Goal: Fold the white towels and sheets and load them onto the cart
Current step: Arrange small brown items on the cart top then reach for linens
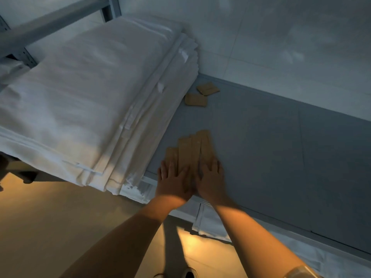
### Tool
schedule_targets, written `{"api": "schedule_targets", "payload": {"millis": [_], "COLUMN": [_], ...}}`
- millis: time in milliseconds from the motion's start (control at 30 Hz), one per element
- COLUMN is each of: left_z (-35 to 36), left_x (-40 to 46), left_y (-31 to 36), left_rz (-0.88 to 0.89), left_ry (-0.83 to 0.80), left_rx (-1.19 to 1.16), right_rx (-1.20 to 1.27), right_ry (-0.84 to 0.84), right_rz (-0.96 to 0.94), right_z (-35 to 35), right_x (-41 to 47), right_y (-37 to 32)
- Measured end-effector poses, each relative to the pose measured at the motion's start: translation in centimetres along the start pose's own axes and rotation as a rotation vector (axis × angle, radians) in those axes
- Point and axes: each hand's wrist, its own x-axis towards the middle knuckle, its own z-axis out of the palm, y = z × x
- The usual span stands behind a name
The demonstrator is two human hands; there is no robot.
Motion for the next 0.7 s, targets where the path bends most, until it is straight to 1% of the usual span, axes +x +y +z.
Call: {"api": "schedule_targets", "payload": {"millis": [133, 200, 267, 333, 433, 533, 600, 633, 700], "left_z": [-0.6, -1.0, -1.5, -1.9, -2.2, -2.4, -2.3, -2.3, -2.5], "left_x": [1.3, 2.0, 2.5, 2.8, 3.0, 3.1, 3.2, 3.2, 3.2], "left_y": [0.7, 1.0, 1.3, 1.4, 1.7, 1.6, 1.6, 1.7, 2.1], "left_rz": [-0.041, -0.037, -0.083, -0.113, -0.133, -0.173, -0.109, -0.092, -0.099], "left_ry": [0.0, 0.051, 0.129, 0.173, 0.173, 0.204, 0.216, 0.206, 0.244], "left_rx": [-0.099, -0.088, -0.134, -0.177, -0.212, -0.338, -0.407, -0.505, -0.495], "right_rx": [0.067, 0.091, 0.074, 0.082, 0.175, 0.375, 0.457, 0.516, 0.623], "right_ry": [0.011, 0.071, 0.165, 0.211, 0.166, 0.108, 0.112, 0.115, 0.102], "right_rz": [-0.022, 0.013, 0.045, 0.072, 0.119, 0.123, 0.076, 0.053, 0.045], "right_z": [0.5, 0.7, 0.7, 0.6, 0.3, 0.0, -0.5, -0.6, -0.9], "right_x": [1.4, 2.1, 2.8, 3.4, 4.0, 4.2, 4.2, 4.2, 4.3], "right_y": [-1.0, -1.4, -1.8, -2.1, -2.5, -2.9, -3.2, -3.4, -4.0]}}
